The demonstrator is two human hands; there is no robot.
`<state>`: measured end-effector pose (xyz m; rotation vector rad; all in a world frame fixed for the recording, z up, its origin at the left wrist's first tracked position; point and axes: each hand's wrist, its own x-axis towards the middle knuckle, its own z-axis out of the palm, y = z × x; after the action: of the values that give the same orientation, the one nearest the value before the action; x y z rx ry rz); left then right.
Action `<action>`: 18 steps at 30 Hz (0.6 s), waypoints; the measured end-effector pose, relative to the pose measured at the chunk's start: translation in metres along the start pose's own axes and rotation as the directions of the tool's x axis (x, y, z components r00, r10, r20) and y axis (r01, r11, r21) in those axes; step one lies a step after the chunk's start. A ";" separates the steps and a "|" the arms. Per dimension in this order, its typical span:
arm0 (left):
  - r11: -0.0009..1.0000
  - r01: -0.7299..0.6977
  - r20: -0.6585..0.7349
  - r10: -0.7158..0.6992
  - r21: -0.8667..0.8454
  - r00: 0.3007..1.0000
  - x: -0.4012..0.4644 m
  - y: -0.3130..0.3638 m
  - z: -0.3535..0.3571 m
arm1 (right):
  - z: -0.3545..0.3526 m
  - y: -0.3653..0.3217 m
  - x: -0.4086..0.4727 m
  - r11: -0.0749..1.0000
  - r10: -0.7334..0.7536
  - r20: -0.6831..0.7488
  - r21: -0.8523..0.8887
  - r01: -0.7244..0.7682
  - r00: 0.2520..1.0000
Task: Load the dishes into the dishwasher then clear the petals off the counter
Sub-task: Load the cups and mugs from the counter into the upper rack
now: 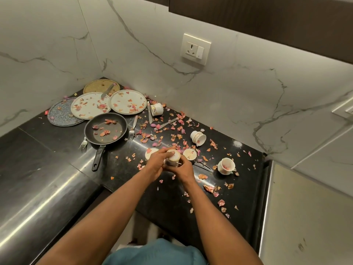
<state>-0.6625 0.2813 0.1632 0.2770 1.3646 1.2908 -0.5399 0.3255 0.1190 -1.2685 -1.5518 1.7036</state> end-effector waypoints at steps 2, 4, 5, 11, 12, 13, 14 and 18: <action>0.999 -0.009 -0.008 0.010 0.038 1.000 -0.003 -0.001 0.001 | -0.002 0.004 0.002 0.999 -0.016 -0.020 -0.050 0.015 1.000; 0.998 -0.015 -0.001 0.015 0.068 1.000 -0.004 -0.002 0.001 | -0.004 0.007 0.003 0.995 -0.024 -0.040 -0.100 0.019 0.999; 0.997 -0.015 -0.003 0.015 0.077 1.000 -0.004 -0.002 0.001 | -0.005 0.008 0.003 0.992 -0.030 -0.044 -0.127 0.024 0.999; 0.994 -0.018 -0.038 0.022 0.111 0.999 -0.006 -0.004 -0.003 | -0.005 0.011 -0.003 0.982 -0.045 -0.031 -0.182 0.039 0.998; 0.992 -0.020 -0.041 0.026 0.125 0.999 -0.006 -0.005 -0.004 | -0.004 0.012 -0.005 0.983 -0.046 -0.032 -0.182 0.039 0.998; 0.991 -0.017 -0.037 0.022 0.136 0.999 -0.006 -0.007 -0.005 | -0.004 0.013 -0.006 0.982 -0.046 -0.036 -0.184 0.038 0.998; 0.991 -0.008 -0.028 0.012 0.137 1.000 -0.007 -0.008 -0.006 | -0.004 0.014 -0.007 0.983 -0.045 -0.043 -0.182 0.037 0.998; 0.992 0.008 0.022 -0.011 0.123 1.000 -0.012 -0.015 -0.008 | -0.005 0.015 -0.019 0.983 -0.046 -0.067 -0.180 0.034 0.997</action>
<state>-0.6580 0.2622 0.1559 0.3683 1.4267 1.1944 -0.5239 0.3081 0.1112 -1.3605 -1.7074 1.5051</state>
